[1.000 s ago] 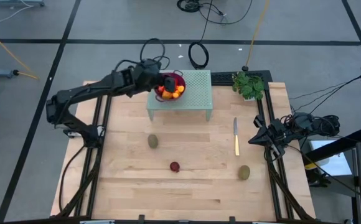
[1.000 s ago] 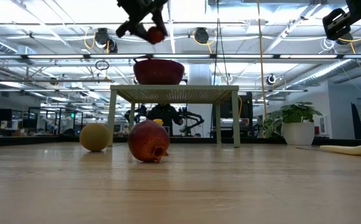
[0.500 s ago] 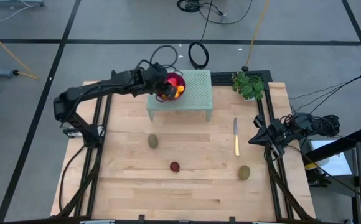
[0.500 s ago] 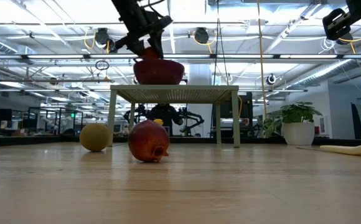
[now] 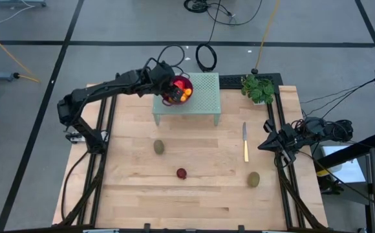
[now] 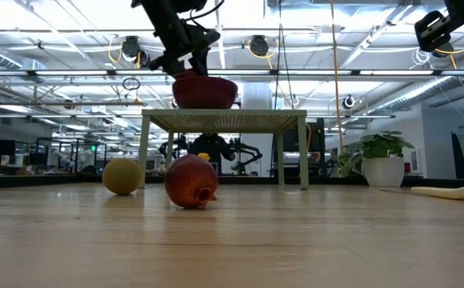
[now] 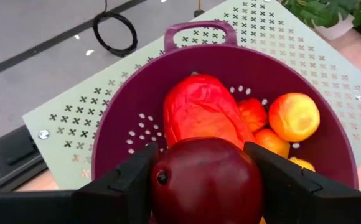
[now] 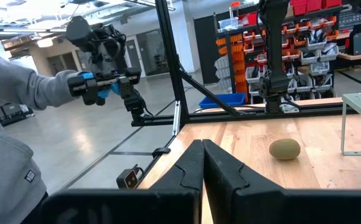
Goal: Pick & Place Fruit
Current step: Put the left pomegranate into the violet strainer bowl on the shelf, then put the pomegranate into the violet strainer bowl on the shelf
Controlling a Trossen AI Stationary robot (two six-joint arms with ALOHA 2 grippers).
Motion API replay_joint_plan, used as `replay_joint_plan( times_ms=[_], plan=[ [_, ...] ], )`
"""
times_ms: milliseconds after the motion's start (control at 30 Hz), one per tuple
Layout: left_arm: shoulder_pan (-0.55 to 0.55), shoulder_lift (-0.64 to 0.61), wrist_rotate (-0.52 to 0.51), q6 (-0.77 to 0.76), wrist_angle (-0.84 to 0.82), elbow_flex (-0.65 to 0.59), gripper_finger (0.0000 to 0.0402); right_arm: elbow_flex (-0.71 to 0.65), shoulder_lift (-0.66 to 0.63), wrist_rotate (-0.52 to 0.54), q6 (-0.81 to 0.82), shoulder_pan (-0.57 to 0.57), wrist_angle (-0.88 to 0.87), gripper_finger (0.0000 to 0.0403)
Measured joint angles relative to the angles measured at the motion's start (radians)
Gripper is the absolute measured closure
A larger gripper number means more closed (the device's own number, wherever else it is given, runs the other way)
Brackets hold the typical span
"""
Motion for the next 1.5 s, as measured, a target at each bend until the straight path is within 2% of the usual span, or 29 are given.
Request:
replay_joint_plan(
  times_ms=[200,567,733,900,1000,1267,1500],
  plan=[
    [0.015,0.0,0.028,-0.004,-0.004,0.0,0.0174,0.0,0.0,0.0,0.0,0.0,0.0,0.0403],
    [0.016,0.0,0.053,-0.009,-0.004,0.0,0.0118,0.0,0.0,0.0,0.0,0.0,0.006,0.0403],
    [0.018,-0.008,0.053,-0.026,-0.005,0.0,0.0106,0.0,0.0,0.0,0.0,0.0,0.006,0.0403],
    [0.022,-0.058,0.052,-0.059,0.005,0.0,0.0106,0.0,0.0,0.0,0.0,0.0,0.007,0.0403],
    [0.018,-0.113,0.068,-0.129,0.006,0.0,0.0105,0.0,0.0,0.0,0.0,0.0,0.007,0.0403],
    [-0.102,-0.249,0.094,-0.276,0.001,0.0,0.0105,0.0,0.0,0.0,0.0,0.0,0.007,0.0403],
    [-0.299,-0.279,0.077,-0.369,-0.063,0.0,0.0105,0.0,0.0,0.0,0.0,0.0,0.007,0.0403]
  ],
)
